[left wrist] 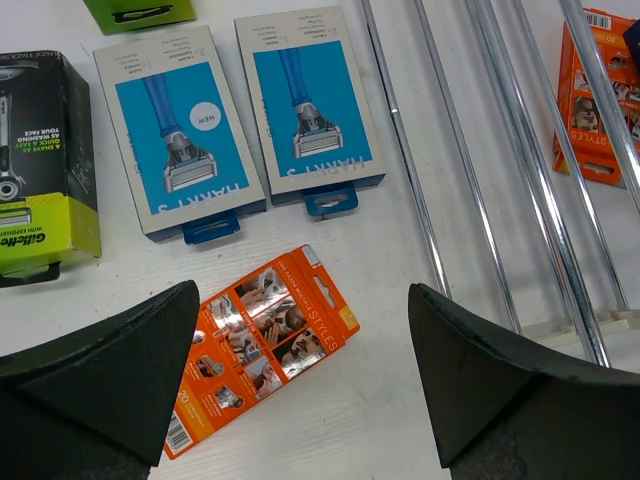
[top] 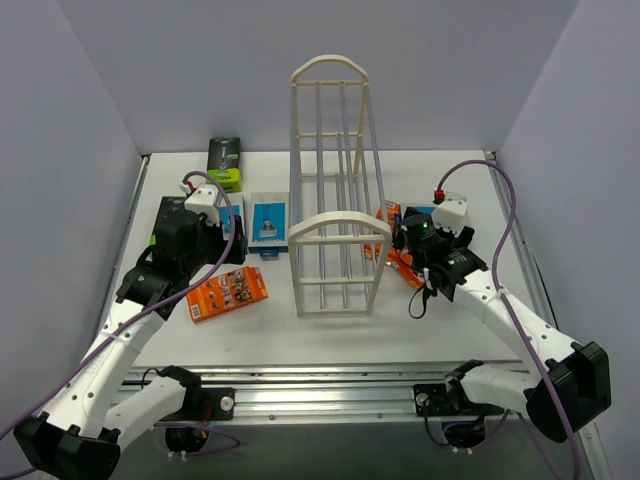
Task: Place and organize the shaving razors onto the shelf
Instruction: Grab a shaving razor with the right arm
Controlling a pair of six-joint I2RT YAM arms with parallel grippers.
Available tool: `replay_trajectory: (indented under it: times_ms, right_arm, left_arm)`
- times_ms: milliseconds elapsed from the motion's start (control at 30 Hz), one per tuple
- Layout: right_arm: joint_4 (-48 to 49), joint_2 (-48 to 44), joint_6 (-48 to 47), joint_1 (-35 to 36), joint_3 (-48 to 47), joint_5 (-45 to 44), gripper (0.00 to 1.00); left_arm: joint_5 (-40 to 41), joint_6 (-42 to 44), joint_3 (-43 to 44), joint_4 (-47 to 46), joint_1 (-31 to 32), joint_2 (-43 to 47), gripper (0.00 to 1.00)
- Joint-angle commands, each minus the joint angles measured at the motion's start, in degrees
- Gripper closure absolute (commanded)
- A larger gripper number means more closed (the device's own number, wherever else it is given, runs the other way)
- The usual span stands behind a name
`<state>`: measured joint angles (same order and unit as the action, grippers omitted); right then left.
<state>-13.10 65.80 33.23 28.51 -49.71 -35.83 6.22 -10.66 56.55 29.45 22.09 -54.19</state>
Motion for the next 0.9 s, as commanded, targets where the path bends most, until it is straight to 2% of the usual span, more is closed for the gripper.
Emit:
replay_trajectory:
  times_ms: [0, 300, 467, 600, 733, 867]
  right_arm:
    - [-1.49, 0.03, 1.75, 1.10, -1.62, -4.68, 0.00]
    - [0.62, -0.85, -0.62, 3.04, 0.23, -2.93, 0.00]
    - [2.02, -1.90, -5.62, 2.87, -0.74, -0.56, 0.00]
    - [3.35, -2.96, -7.57, 0.15, -0.73, 4.01, 0.00]
    - [3.79, -1.65, -8.62, -8.35, -1.00, 11.30, 0.00]
    - [6.86, 0.64, -10.47, -13.30, -0.91, 17.98, 0.01]
  left_arm:
    - [0.55, 0.72, 1.37, -0.36, 0.33, 0.14, 0.06]
    - [1.08, 0.55, 1.37, -0.01, 0.41, 0.67, 0.06]
    - [1.17, 0.46, 1.45, -0.19, 0.41, 0.50, 0.06]
    - [1.43, 0.20, 2.24, 1.22, 0.41, -0.47, 0.06]
    - [2.13, -0.33, 3.21, 2.71, 0.41, -1.09, 0.06]
    - [0.38, -0.77, 3.39, 2.89, 0.41, -0.30, 0.06]
